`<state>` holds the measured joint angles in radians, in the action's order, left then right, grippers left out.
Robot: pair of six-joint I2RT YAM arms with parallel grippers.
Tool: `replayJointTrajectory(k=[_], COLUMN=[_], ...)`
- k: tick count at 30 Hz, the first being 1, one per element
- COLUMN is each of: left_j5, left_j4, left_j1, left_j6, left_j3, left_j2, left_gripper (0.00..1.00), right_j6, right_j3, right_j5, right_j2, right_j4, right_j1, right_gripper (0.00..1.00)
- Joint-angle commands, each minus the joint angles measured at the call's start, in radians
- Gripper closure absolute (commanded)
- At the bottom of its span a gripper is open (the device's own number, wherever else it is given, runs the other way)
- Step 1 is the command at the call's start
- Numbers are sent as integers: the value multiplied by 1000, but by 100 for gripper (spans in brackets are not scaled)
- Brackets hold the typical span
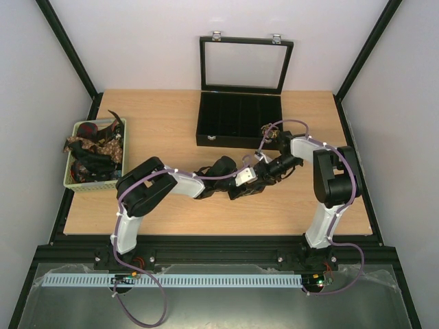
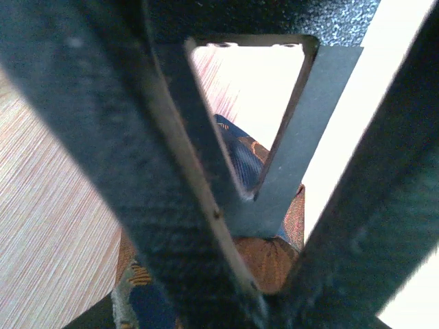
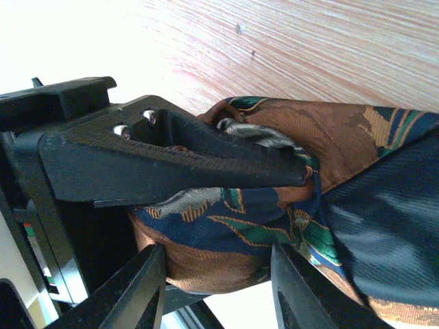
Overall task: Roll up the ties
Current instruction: Roll the tie at the center of the board.
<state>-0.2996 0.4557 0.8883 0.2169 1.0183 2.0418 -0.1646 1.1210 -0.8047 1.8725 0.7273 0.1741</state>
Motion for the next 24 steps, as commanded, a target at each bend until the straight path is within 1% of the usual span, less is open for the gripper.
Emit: replayJointTrajectory(k=[1,4,6,7,10,14,16,20,24], left_j5=[24,18,15,14,6,-20,-29,-64,-96], left_j4=[-148,-144,-141,-140,-128,-96,-86,-61,-43], left_j1=[4,3,0,-4,-18,-38,-40,-40,-38], left_j6=[3,6,6,2,-3,-13,-13,-22,-31], left_j3=[-35,-36,-35,-33,-29,-30,-29,-26,-27], left_j2=[71,67,65,65,58,25,7,-20,-27], left_gripper=[63,62,60,60,54,43,41,40,43], right_j6=[1,11,5,0,-3,5,11,22,32], right_j3=[-19,-16,-12,-11,-18,-34,-36,-32,-32], right_j5=[7,27,41,48,72,129,168,209,235], right_j2=[35,49,58,60,59,50,50,53,54], right_j4=[-12,-22,-14,-9,-8,-22,-30,-41,-53], right_j1=[14,14,14,14,15,13,9,4,2], right_gripper=[65,83,94,98,99,99,99,99,99])
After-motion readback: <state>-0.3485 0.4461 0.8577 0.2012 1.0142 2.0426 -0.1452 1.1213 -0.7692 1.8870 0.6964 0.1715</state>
